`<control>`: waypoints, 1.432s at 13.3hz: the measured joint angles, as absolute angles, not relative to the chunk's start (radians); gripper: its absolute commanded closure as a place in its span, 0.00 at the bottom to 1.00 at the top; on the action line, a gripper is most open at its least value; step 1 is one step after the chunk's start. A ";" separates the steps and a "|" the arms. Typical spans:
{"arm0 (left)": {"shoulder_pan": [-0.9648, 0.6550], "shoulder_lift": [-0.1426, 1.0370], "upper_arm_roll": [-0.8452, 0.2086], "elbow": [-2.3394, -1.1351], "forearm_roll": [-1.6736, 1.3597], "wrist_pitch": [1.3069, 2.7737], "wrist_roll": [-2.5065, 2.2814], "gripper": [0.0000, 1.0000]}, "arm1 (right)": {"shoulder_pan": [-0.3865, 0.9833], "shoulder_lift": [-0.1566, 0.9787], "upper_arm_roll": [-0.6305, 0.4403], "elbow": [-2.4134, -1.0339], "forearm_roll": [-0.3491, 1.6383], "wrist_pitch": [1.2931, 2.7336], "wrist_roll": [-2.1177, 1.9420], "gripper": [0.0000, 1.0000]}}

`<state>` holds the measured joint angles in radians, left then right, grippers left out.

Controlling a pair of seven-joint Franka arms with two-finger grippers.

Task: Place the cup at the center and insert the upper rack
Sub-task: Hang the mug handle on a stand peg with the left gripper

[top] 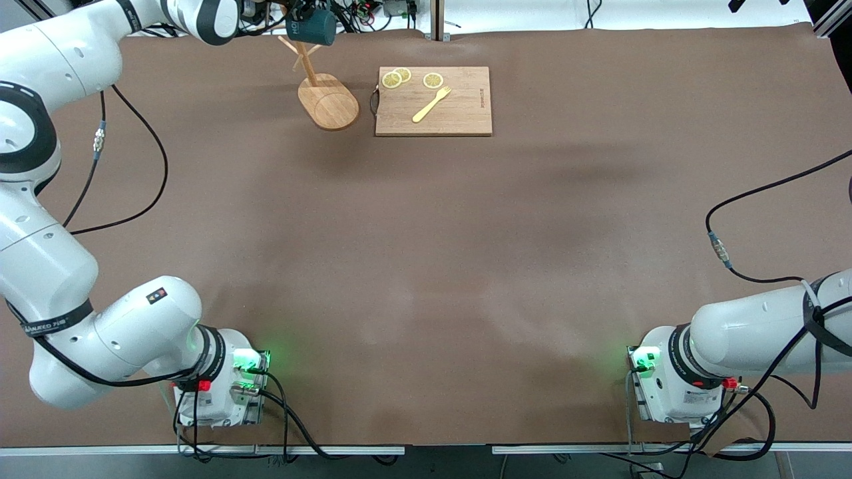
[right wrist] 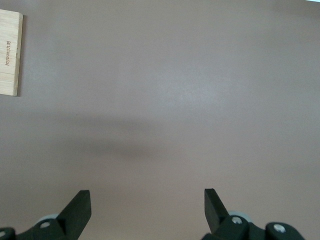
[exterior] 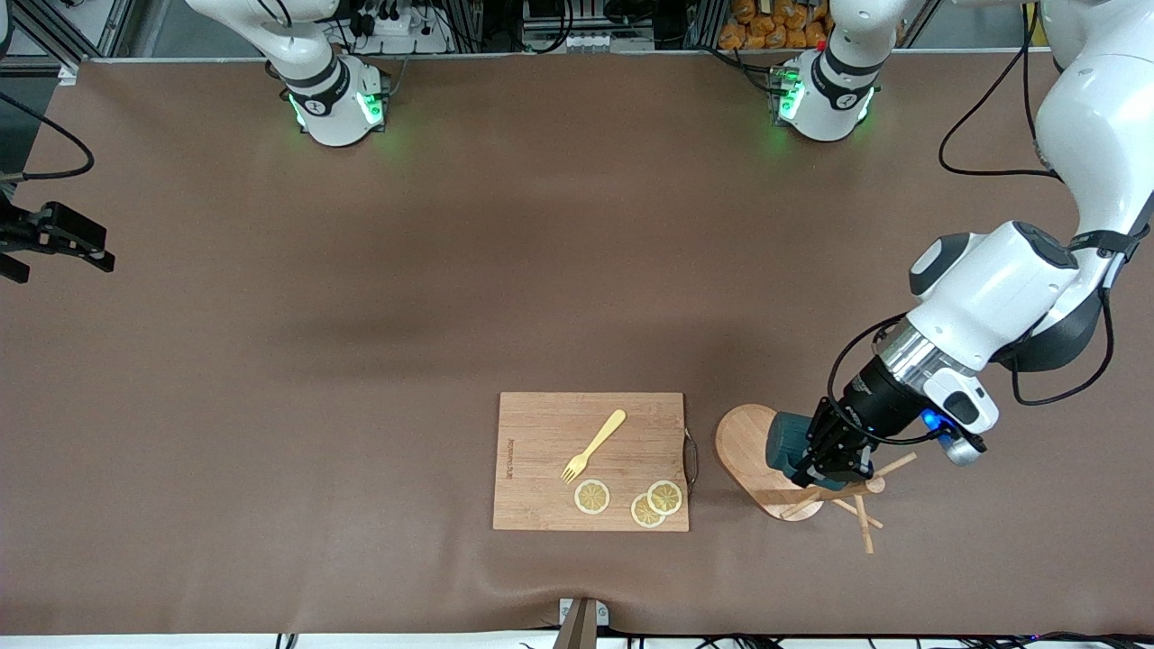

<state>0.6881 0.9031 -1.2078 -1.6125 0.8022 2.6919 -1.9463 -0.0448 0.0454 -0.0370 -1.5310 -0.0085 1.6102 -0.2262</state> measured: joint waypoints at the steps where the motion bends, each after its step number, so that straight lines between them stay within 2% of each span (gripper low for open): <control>1: 0.692 0.906 -1.206 -1.613 0.802 2.692 -1.946 1.00 | -0.045 0.045 -0.037 -1.531 -0.008 1.610 -0.226 0.00; 7: 0.695 0.913 -1.193 -1.615 0.802 2.692 -1.946 1.00 | -0.045 0.045 -0.037 -1.531 -0.004 1.597 -0.226 0.00; 8: 0.695 0.913 -1.193 -1.616 0.802 2.692 -1.946 0.91 | -0.045 0.045 -0.037 -1.531 -0.004 1.596 -0.226 0.00; 9: 0.696 0.913 -1.193 -1.616 0.802 2.692 -1.946 0.19 | -0.045 0.045 -0.037 -1.531 -0.004 1.596 -0.226 0.00; 10: 0.696 0.913 -1.192 -1.616 0.801 2.692 -1.946 0.00 | -0.045 0.045 -0.037 -1.531 -0.004 1.596 -0.226 0.00; 17: 0.707 0.913 -1.195 -1.613 0.798 2.691 -1.944 0.00 | -0.045 0.045 -0.037 -1.531 -0.003 1.596 -0.226 0.00; 19: 0.721 0.909 -1.224 -1.607 0.798 2.639 -1.942 0.00 | -0.045 0.045 -0.036 -1.531 -0.003 1.596 -0.226 0.00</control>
<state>0.7214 0.9089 -1.2238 -1.6073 0.7978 2.6389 -1.9418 -0.0448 0.0454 -0.0360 -1.5309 -0.0033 1.5958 -0.2257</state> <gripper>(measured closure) 0.035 0.000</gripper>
